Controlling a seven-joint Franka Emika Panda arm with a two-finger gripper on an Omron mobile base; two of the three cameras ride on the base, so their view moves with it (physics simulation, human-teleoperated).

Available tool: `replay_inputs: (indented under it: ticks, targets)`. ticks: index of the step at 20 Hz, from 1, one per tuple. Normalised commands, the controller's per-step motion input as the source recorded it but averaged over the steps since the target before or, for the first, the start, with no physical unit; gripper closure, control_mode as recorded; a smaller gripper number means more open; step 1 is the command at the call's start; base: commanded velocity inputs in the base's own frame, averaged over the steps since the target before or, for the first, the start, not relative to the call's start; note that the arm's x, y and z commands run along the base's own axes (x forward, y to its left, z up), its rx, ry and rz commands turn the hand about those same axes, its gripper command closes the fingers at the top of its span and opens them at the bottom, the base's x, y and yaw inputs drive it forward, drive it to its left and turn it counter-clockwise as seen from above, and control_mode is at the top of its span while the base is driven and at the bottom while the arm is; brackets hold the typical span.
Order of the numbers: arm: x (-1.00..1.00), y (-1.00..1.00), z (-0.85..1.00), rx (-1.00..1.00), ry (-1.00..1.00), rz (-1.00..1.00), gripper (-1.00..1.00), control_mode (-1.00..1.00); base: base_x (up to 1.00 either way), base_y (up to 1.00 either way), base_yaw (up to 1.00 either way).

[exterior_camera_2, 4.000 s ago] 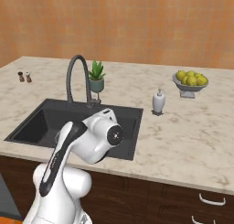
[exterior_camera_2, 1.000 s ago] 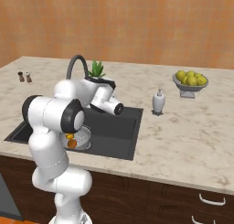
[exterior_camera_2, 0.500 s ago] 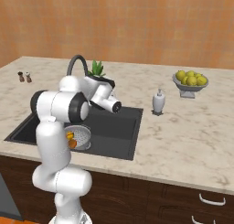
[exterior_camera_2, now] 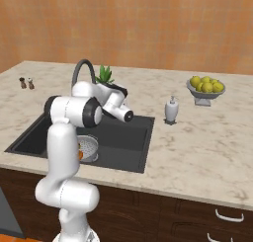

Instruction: Put the colander in the sink, put the tangerine, orange in the colander, and turn on the sink faucet and pour water over the colander.

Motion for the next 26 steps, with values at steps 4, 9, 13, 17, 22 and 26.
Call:
replay_inputs:
  ticks: [4,9,13,17,22,26]
  targets:
    - [0.41,0.00,-0.13,0.00,0.00,0.00,-1.00,-1.00,0.00,0.00,0.00]
    - [0.46,0.00,-0.15,0.00,0.00,0.00,-1.00,-1.00,0.00,0.00,0.00]
    - [0.44,0.04,-0.13,0.00,0.00,0.00,-1.00,-1.00,0.00,0.00,0.00]
    - [0.42,0.01,-0.11,0.01,0.00,0.00,-1.00,-1.00,0.00,0.00,0.00]
    - [0.18,0.10,-0.07,0.04,-0.01,-0.03,-1.00,-1.00,0.00,0.00,0.00]
    - [0.09,0.14,-0.17,0.02,-0.03,-0.09,-1.00,-1.00,0.00,0.00,0.00]
